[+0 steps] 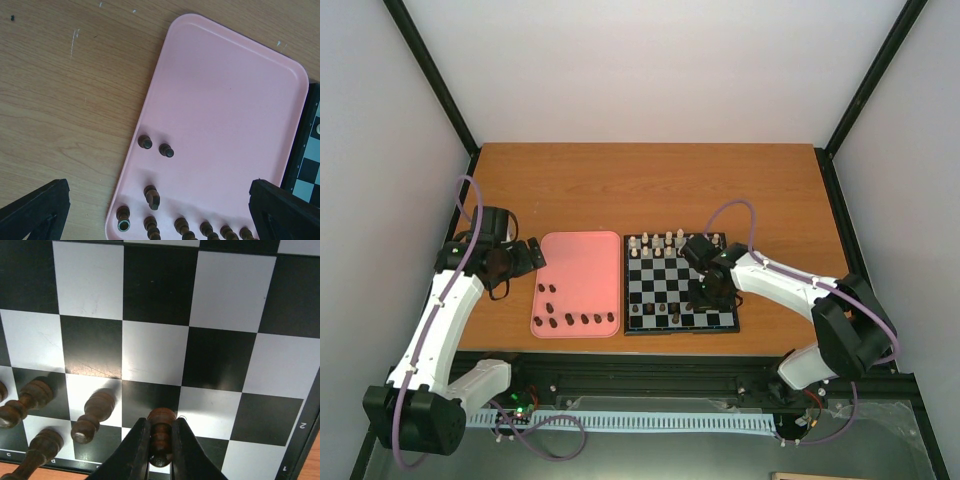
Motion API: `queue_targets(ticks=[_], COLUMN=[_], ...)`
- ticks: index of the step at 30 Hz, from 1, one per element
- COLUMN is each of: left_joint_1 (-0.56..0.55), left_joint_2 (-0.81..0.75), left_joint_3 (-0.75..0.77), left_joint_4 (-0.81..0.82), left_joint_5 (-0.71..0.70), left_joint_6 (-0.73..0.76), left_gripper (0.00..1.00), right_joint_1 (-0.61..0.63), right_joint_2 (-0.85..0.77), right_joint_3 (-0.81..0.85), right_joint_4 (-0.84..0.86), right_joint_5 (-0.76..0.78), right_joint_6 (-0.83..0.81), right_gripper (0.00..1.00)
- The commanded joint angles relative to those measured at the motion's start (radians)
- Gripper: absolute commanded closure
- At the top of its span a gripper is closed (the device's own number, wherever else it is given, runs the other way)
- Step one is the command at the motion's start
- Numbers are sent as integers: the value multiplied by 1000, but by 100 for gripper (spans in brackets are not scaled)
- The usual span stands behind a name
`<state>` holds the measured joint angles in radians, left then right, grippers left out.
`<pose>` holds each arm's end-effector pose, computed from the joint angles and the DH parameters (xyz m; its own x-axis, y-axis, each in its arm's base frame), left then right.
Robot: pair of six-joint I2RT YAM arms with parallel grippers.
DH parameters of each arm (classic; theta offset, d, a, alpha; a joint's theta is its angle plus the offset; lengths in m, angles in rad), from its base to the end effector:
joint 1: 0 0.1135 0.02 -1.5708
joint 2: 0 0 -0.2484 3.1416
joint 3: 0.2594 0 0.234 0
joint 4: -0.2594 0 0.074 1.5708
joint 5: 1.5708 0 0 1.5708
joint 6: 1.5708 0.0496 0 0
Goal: Set up the chess pieces on the board
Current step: Place the chess piece on the chessboard.
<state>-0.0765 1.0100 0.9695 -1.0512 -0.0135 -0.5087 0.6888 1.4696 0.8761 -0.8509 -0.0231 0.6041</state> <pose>0.1728 -0.0126 0.2650 -0.8070 -0.4266 -0.4084 -0.3696 0.9042 -0.2141 0.1780 0.1481 0.1613 -0.9925 -0.0816 -0.0907 -0.0898 0.9918 0.0905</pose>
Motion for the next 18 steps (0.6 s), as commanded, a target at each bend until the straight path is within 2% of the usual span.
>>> queue_targets(ticks=[1,18], left_joint_1=[7,8], left_joint_2=[2,-8], left_joint_3=[3,-7], left_joint_4=[16,12], left_joint_5=[1,-3], left_joint_6=[0,-5], left_gripper=[0,0], right_joint_1=[-8,-8], right_joint_2=[-8,50], right_joint_3=[3,18], right_joint_4=[26,33], right_joint_5=[-8,-21], right_joint_6=[8,-9], right_gripper=[91,90])
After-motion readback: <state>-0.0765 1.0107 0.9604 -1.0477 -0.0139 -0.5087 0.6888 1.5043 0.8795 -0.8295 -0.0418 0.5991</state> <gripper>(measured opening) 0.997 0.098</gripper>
